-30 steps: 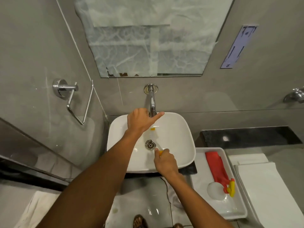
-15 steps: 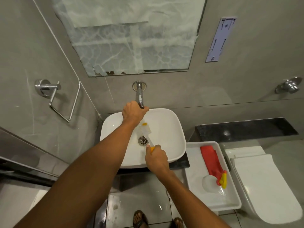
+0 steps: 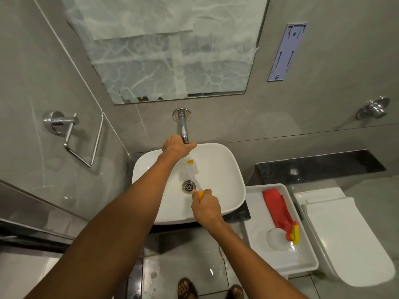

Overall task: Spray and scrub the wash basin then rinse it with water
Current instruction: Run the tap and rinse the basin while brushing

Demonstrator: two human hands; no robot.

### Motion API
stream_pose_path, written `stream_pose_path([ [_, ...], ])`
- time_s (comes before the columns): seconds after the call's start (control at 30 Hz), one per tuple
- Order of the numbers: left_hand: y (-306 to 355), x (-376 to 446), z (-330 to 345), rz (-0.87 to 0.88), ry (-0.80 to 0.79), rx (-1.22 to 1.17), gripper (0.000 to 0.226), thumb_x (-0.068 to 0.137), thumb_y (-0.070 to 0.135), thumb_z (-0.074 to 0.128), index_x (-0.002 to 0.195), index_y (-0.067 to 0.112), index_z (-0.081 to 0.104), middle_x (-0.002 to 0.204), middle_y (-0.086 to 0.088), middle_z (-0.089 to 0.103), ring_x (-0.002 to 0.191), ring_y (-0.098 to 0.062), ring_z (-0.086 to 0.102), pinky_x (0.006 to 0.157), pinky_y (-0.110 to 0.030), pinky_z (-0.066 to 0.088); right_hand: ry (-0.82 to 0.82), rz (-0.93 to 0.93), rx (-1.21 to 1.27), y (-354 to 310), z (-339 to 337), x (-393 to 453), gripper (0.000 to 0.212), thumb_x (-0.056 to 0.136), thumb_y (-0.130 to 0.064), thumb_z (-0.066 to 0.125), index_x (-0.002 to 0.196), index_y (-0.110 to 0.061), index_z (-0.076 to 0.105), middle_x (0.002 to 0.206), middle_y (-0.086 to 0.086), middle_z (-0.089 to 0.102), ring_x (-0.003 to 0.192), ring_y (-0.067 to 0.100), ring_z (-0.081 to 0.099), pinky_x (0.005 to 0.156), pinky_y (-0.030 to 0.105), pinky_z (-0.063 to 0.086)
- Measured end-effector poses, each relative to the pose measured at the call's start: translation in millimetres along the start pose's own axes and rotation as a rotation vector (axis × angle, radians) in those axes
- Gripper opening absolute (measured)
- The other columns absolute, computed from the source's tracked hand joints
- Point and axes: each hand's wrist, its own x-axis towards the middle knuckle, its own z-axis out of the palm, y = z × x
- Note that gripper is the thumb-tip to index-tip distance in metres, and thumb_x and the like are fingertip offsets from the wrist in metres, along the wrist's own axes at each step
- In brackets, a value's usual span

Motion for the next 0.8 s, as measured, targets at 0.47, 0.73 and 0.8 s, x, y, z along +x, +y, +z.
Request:
stream_pose_path([
  [0.47,-29.4,10.6,-27.2,0.324,-0.276,-0.069,0.029,0.096,0.031,0.072,0.106,0.004,0.071,0.093,-0.005,0.065,0.09,-0.024,0.059,0.088,-0.041,0.052,0.071,-0.013,0.045,-0.5,19.4,-2.5,0.046,0.11,-0.046,0.039,0.119,-0.004,0.055,0.111,0.015,0.07,0.104,0.034,0.069,0.09,0.042,0.055],
  [0.73,-37.2,5.1,-24.3,0.306,-0.221,-0.115,0.028,0.094,0.039,0.069,0.106,0.015,0.074,0.094,0.004,0.075,0.105,-0.028,0.067,0.118,-0.055,0.042,0.097,-0.037,-0.058,4.1,30.4,-5.1,0.048,0.109,-0.047,0.041,0.121,-0.002,0.056,0.113,0.019,0.07,0.103,0.039,0.07,0.087,0.044,0.056],
  [0.8,-38.0,4.9,-22.5,0.306,-0.216,-0.116,0.028,0.095,0.04,0.068,0.106,0.015,0.073,0.095,0.005,0.074,0.108,-0.029,0.067,0.119,-0.056,0.04,0.095,-0.012,-0.023,8.1,28.6,-4.3,0.053,0.109,-0.049,0.041,0.121,-0.001,0.059,0.113,0.018,0.071,0.104,0.036,0.069,0.09,0.044,0.056],
])
